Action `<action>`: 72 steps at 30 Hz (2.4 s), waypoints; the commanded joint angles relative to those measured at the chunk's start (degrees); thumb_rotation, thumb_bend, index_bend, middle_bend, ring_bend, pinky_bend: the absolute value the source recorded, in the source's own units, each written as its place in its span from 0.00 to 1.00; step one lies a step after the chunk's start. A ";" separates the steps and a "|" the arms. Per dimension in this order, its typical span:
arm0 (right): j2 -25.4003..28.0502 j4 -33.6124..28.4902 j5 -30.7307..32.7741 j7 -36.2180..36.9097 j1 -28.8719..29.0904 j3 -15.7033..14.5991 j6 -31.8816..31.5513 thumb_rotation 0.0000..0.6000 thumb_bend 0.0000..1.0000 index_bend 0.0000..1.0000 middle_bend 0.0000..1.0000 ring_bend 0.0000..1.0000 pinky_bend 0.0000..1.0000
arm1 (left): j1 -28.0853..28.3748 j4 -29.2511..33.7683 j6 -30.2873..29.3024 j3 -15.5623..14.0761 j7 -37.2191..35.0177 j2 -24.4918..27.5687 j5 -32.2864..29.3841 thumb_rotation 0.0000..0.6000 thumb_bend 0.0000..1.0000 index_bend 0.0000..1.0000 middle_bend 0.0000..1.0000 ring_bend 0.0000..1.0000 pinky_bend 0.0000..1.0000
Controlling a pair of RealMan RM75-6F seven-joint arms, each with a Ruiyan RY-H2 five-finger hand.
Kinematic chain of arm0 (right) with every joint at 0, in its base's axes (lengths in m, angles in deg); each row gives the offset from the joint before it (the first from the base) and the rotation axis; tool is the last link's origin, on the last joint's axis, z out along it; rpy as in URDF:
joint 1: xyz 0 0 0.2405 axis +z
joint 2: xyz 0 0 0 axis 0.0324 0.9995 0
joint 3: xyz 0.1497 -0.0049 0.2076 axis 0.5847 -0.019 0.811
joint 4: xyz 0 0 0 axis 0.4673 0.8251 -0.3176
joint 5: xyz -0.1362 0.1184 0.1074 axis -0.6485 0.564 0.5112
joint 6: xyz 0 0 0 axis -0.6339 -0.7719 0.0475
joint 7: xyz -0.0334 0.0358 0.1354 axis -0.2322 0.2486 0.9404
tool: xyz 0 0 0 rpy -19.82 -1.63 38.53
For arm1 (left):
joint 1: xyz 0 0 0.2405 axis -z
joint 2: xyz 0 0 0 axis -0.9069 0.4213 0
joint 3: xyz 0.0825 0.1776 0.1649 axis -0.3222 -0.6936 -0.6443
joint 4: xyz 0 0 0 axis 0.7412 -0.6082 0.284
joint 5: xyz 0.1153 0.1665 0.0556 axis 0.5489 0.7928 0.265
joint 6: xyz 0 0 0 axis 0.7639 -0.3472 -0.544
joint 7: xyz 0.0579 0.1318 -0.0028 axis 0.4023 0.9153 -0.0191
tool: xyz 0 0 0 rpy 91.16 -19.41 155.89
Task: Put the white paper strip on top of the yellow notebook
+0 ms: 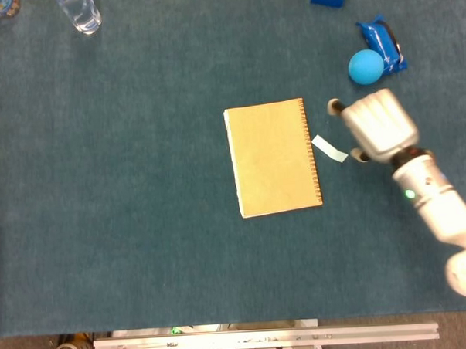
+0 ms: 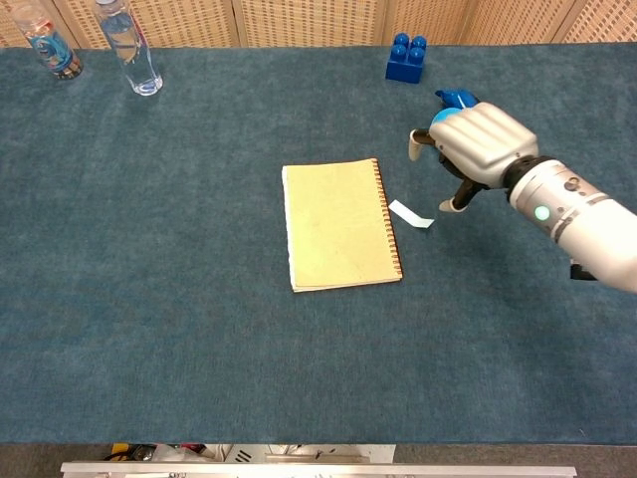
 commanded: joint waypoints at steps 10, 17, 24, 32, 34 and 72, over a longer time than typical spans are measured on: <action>-7.19 6.88 2.23 -2.23 2.79 -1.19 -0.08 1.00 0.00 0.36 0.92 1.00 1.00 | -0.33 -0.87 0.22 -0.01 -1.10 0.00 -0.44 1.00 0.26 0.21 0.32 0.28 0.23; -7.78 8.14 2.64 -2.19 2.46 -2.19 -0.73 1.00 0.00 0.36 0.92 1.00 1.00 | -0.48 -1.25 0.30 -0.09 -1.49 -0.12 -0.44 1.00 0.26 0.21 0.32 0.28 0.23; -7.79 8.42 2.90 -1.77 2.16 -2.97 -0.85 1.00 0.00 0.35 0.92 1.00 1.00 | -0.58 -1.56 0.26 -0.08 -1.77 -0.24 -0.38 1.00 0.26 0.21 0.32 0.28 0.23; -7.35 7.54 3.70 -1.52 2.09 -3.58 -0.20 1.00 0.00 0.35 0.92 1.00 1.00 | -0.85 -1.87 0.09 0.01 -2.18 -0.22 -0.61 1.00 0.26 0.21 0.32 0.28 0.23; -7.22 7.18 4.00 -1.63 2.14 -3.66 -0.06 1.00 0.00 0.35 0.92 1.00 1.00 | -0.92 -1.96 0.04 0.04 -2.28 -0.20 -0.68 1.00 0.26 0.21 0.32 0.28 0.23; -5.24 4.60 7.81 -0.38 3.44 -3.72 0.99 1.00 0.32 0.57 0.93 1.00 1.00 | -1.30 -1.76 -0.32 0.32 -2.29 0.06 -0.66 1.00 0.26 0.21 0.31 0.28 0.23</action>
